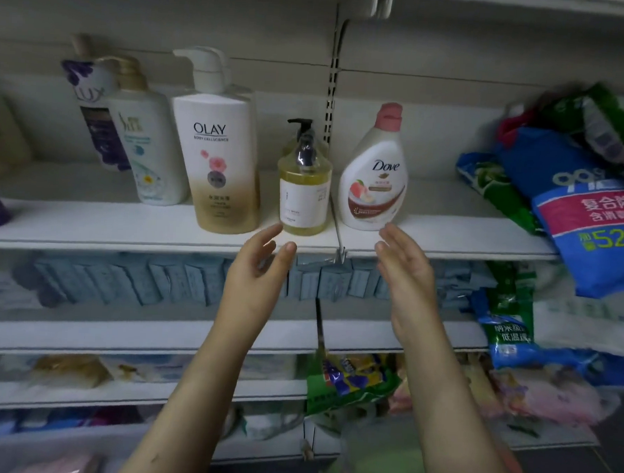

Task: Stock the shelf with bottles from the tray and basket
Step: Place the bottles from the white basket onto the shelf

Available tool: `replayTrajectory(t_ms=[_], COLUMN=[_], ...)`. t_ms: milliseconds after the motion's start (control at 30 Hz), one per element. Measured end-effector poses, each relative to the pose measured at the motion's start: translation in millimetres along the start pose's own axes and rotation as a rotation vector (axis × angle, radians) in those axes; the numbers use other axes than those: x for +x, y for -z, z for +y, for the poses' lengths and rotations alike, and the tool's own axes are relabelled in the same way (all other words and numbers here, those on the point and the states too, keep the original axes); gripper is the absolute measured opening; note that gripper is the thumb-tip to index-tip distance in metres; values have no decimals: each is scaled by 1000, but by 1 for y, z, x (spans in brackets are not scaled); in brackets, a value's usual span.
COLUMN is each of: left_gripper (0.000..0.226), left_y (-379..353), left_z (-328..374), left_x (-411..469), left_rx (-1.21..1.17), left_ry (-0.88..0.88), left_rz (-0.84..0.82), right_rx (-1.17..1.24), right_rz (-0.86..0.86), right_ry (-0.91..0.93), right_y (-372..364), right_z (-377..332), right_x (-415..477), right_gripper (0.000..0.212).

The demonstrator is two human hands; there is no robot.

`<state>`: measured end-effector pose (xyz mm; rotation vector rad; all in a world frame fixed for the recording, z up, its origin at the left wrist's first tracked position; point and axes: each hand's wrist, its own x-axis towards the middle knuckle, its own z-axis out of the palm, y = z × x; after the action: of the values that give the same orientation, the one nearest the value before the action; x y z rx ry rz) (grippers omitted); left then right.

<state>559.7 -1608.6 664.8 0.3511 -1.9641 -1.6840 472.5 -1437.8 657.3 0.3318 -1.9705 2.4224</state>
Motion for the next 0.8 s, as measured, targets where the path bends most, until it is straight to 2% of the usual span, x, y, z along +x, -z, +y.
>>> replayTrajectory(t_ms=[300, 567, 800], left_gripper=[17, 16, 22], left_y=[63, 145, 274], left_z=[-39, -96, -140], left_x=[-78, -119, -159], left_rx=[-18, -119, -109], left_ry=[174, 391, 575], left_rz=[-21, 150, 319], right_rx=[-40, -98, -138], right_rz=[-91, -201, -310], right_ry=[-218, -382, -575], right_y=[-34, -101, -204], right_z=[52, 107, 159], right_x=[-104, -162, -229], right_gripper=[32, 31, 25])
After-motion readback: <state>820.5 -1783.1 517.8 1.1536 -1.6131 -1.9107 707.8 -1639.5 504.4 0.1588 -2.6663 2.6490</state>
